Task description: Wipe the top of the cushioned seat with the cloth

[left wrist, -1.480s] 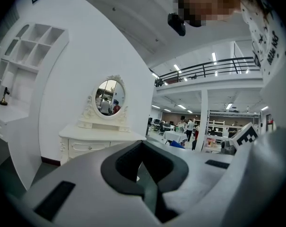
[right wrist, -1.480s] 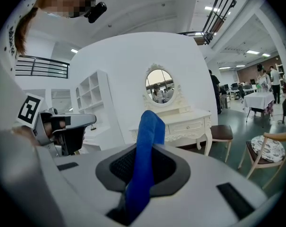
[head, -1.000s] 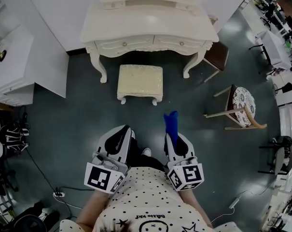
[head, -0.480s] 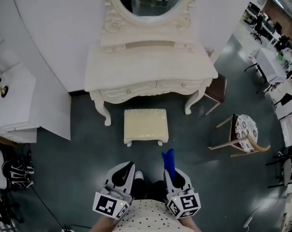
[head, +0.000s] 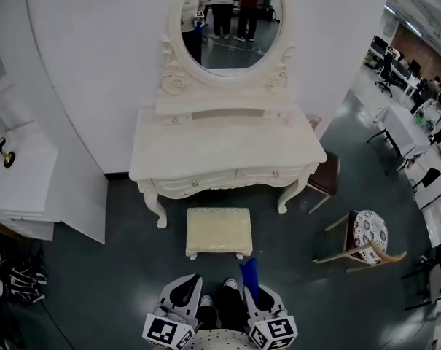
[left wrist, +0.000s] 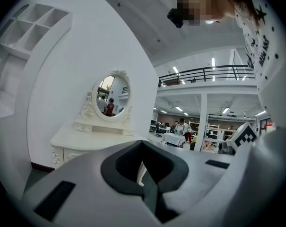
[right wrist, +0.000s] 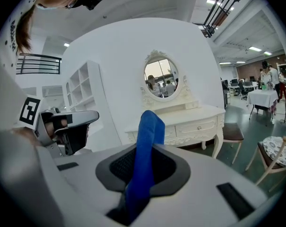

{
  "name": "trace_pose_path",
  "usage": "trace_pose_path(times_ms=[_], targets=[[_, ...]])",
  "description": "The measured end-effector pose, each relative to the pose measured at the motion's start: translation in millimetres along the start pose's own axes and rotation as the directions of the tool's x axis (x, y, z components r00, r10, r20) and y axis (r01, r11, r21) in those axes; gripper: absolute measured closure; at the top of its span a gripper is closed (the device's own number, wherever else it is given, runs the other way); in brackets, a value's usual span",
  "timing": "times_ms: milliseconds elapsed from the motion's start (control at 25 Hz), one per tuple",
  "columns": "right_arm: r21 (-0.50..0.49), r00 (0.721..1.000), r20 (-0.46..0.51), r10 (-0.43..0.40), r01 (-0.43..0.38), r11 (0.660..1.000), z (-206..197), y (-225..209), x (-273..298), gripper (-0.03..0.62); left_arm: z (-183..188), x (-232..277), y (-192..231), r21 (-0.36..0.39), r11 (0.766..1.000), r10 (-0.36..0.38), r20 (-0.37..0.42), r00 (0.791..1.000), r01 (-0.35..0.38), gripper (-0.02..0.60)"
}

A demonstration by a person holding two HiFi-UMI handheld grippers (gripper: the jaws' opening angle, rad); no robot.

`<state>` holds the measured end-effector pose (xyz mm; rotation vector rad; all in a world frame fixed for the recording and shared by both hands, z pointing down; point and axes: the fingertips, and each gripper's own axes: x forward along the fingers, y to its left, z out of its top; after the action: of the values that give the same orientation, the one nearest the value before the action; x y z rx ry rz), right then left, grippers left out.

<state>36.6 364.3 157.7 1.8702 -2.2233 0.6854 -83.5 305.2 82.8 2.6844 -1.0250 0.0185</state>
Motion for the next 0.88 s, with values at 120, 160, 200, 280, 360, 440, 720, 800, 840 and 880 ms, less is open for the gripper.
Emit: trace_pose_path(times_ms=[120, 160, 200, 280, 360, 440, 720, 800, 840, 880], targets=[[-0.001, 1.0, 0.002, 0.014, -0.014, 1.0, 10.9, -15.2, 8.8, 0.533, 5.0, 16.4, -2.9, -0.001, 1.0, 0.011, 0.014, 1.0, -0.011, 0.583], [0.002, 1.0, 0.002, 0.019, -0.019, 1.0, 15.8, -19.1, 12.3, 0.532, 7.0, 21.9, -3.0, -0.001, 1.0, 0.017, 0.018, 1.0, -0.017, 0.583], [0.003, 1.0, 0.003, 0.026, -0.026, 1.0, 21.0, -23.3, 15.6, 0.531, 9.5, 27.6, -3.3, -0.001, 1.0, 0.024, 0.022, 0.999, -0.024, 0.583], [-0.003, 0.999, 0.006, 0.036, -0.036, 0.999, 32.2, -33.9, 21.7, 0.532, 15.0, 40.6, -5.9, -0.004, 0.999, 0.037, 0.039, 0.999, -0.037, 0.583], [-0.011, 0.999, 0.008, 0.044, -0.044, 0.999, 41.6, -46.5, 28.9, 0.531, 19.1, 54.9, -9.0, -0.011, 0.999, 0.049, 0.057, 0.997, -0.048, 0.583], [-0.018, 0.998, 0.012, 0.055, -0.055, 0.998, 48.9, -57.7, 36.9, 0.532, 20.9, 66.8, -10.6, -0.013, 0.998, 0.064, 0.064, 0.996, -0.063, 0.583], [-0.027, 0.996, 0.027, 0.086, -0.085, 0.996, 62.5, -88.7, 51.4, 0.533, 19.8, 90.7, -7.2, 0.011, 0.992, 0.122, 0.068, 0.99, -0.123, 0.583], [-0.021, 0.996, 0.038, 0.082, -0.081, 0.996, 65.3, -97.5, 51.5, 0.531, 18.8, 95.5, -8.5, 0.028, 0.991, 0.13, 0.064, 0.989, -0.132, 0.583], [-0.017, 0.996, 0.041, 0.078, -0.077, 0.997, 66.1, -102.1, 51.5, 0.531, 18.5, 98.2, -10.1, 0.032, 0.991, 0.131, 0.062, 0.989, -0.134, 0.583], [-0.013, 0.996, 0.043, 0.074, -0.074, 0.997, 66.7, -106.2, 51.6, 0.532, 18.2, 100.8, -11.9, 0.034, 0.991, 0.13, 0.061, 0.99, -0.132, 0.584]])
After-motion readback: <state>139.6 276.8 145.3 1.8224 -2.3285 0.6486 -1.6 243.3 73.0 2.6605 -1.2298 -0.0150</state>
